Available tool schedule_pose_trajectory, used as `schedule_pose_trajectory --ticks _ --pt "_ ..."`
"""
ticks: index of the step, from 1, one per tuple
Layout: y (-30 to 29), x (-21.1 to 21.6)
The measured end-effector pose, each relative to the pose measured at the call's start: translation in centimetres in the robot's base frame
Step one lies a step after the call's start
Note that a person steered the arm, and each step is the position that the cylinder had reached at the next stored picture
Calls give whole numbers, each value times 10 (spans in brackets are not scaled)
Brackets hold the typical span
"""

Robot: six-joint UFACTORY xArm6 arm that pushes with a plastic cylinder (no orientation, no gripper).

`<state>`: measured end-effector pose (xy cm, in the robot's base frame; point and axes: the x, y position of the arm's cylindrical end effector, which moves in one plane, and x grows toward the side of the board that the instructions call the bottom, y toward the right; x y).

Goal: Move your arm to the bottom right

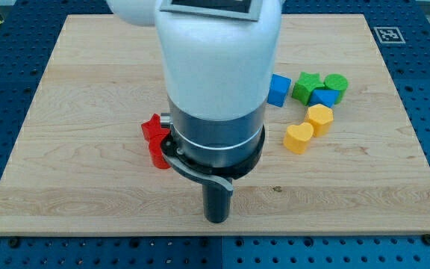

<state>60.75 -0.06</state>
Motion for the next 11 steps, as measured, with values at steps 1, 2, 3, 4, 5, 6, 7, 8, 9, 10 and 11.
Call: schedule_pose_trajectory --ticks 1,2,3,4,5,6,7,8,9,10,11 --pt "28 11" --pt "52 11" --pt "65 11" --pt "88 11" --pt "119 11" --pt "148 10" --pt "163 10" --pt "179 10" --pt "210 10" --pt "253 -3" --pt "283 -44"
